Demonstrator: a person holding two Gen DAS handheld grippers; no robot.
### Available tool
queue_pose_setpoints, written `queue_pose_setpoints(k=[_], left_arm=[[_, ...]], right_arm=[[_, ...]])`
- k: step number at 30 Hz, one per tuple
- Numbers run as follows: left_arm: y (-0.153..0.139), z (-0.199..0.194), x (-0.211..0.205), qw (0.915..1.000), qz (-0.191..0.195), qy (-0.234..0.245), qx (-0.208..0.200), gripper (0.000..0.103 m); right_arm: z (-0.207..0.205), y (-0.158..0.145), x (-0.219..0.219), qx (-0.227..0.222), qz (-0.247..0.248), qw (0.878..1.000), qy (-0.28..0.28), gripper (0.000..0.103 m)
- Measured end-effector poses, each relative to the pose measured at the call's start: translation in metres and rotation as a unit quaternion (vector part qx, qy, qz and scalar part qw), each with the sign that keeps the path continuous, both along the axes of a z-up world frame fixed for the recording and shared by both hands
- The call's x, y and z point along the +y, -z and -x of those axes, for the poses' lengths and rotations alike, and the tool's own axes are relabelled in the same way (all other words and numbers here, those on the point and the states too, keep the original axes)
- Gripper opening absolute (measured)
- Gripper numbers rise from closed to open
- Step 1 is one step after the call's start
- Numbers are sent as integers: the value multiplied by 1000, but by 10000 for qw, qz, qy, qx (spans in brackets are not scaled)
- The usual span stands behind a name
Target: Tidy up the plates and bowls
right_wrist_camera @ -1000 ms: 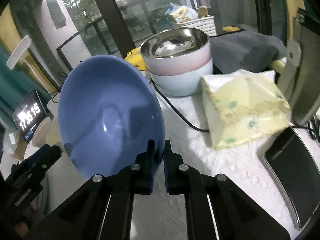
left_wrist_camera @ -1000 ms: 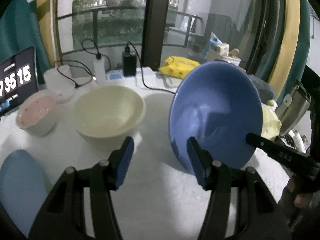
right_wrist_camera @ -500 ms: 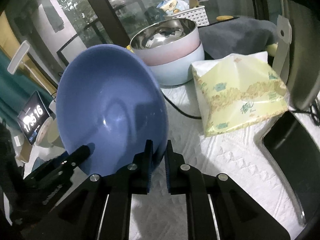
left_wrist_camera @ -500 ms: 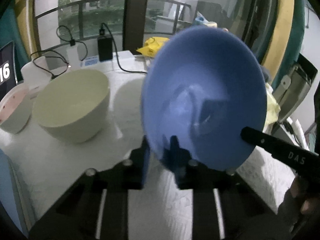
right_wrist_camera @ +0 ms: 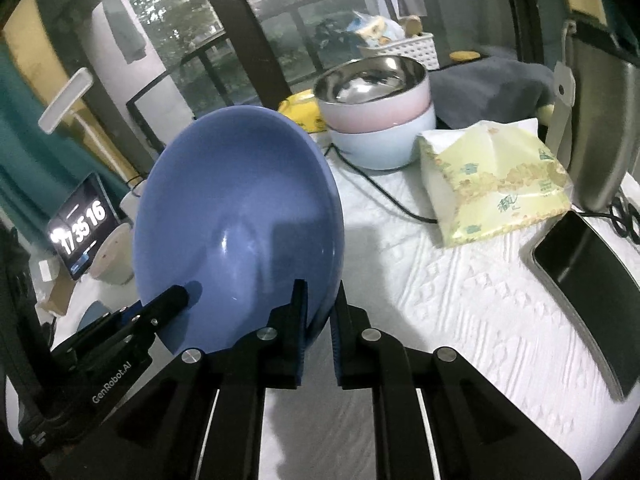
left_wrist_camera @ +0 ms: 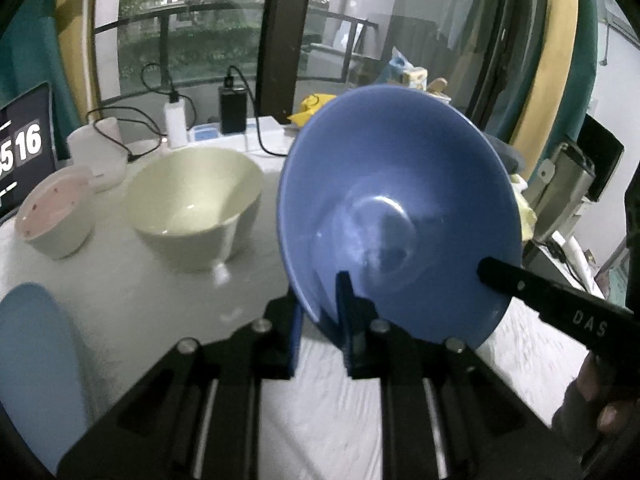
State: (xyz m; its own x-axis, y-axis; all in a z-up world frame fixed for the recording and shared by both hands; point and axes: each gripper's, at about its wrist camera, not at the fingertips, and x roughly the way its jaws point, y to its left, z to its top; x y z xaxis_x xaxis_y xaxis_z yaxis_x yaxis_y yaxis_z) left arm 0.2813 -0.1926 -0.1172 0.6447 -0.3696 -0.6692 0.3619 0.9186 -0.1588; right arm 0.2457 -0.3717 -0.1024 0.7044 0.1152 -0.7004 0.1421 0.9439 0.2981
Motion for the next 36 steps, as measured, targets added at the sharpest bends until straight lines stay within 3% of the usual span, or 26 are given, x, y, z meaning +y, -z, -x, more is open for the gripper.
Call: queue_pose_setpoints(k=[19, 31, 36], left_arm=[[-14, 65, 64, 9997, 199, -173, 0, 16], [1, 94, 85, 9990, 195, -295, 278, 16], [5, 101, 90, 9987, 181, -303, 366, 16]], right_arm=[[56, -13, 65, 59, 128, 9996, -229, 15], [79, -2, 86, 352, 101, 9987, -368, 16], [81, 1, 90, 501, 72, 9979, -400, 24]])
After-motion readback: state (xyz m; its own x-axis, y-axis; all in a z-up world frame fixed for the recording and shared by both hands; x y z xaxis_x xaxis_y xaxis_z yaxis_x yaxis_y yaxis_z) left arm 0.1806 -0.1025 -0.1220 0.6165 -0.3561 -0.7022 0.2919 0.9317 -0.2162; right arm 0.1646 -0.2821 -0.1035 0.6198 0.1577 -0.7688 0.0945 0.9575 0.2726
